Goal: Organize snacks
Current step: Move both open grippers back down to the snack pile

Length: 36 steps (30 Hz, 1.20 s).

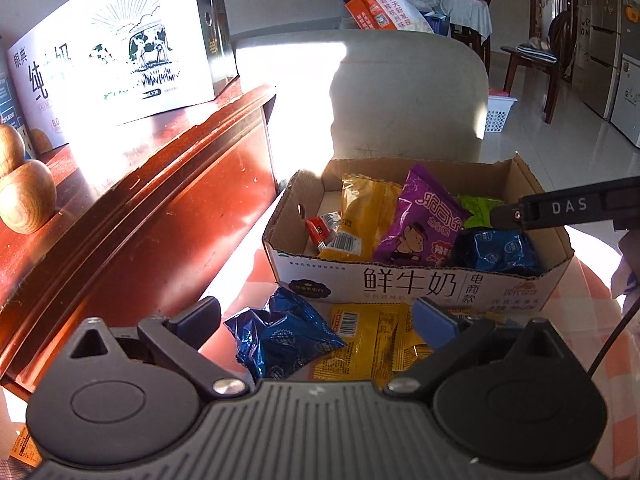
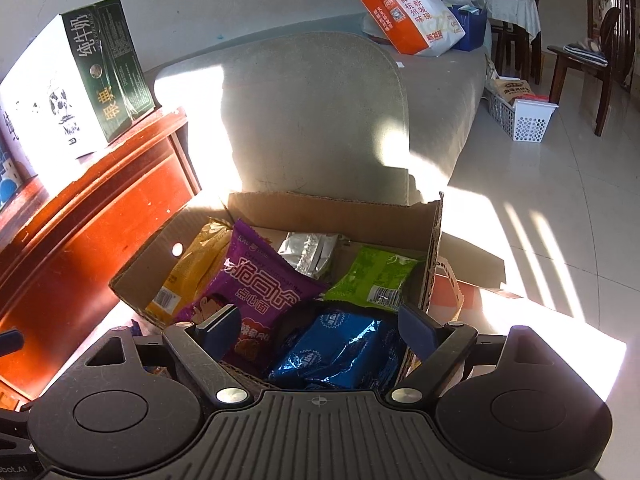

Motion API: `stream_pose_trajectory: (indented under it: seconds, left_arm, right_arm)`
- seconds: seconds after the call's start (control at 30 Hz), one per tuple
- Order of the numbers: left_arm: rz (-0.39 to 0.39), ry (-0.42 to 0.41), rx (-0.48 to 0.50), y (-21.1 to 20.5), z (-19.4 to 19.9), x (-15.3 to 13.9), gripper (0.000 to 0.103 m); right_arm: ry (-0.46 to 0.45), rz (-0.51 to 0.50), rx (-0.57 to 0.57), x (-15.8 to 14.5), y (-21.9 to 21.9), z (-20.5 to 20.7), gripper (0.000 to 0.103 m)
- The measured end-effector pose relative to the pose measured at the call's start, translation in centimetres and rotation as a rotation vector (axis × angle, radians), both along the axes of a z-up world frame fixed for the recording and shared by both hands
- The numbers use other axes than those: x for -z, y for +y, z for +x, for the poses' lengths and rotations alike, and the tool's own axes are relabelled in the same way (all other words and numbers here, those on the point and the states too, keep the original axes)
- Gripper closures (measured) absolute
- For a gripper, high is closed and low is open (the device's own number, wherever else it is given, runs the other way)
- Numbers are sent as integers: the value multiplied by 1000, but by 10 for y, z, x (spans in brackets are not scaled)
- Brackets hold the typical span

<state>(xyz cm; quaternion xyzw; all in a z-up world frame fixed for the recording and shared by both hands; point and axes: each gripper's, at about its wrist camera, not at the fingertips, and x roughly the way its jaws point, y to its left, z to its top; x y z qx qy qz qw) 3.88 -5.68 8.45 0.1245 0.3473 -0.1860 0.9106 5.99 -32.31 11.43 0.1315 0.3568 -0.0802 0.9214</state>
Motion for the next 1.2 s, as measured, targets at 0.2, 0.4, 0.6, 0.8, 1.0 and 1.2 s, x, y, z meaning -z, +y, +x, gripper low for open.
stream_pose_trajectory:
  seconds: [0.2,0.4,0.6,0.8,1.0,1.2]
  left_arm:
    - [12,22,15,16,-1,6,2]
    - [20,60,-17,30,5,12,2]
    - [41,76,-21,38,7,18,2]
    - [48,92,-8,42,7,22,2]
    - [54,113,-4,46,9,26,2]
    - [71,146,-6,48,10,34,2]
  right_arm:
    - [18,-52,-35,2,12,-4,16]
    - [31,-84,-83,1,26,-10,16]
    - [46,-117,-111,2,39,-11,16]
    - [67,-125,-127,5,48,-14,16]
    - [86,-105,-127,6,53,-22,16]
    - [94,-66,-151,4,61,-37,16]
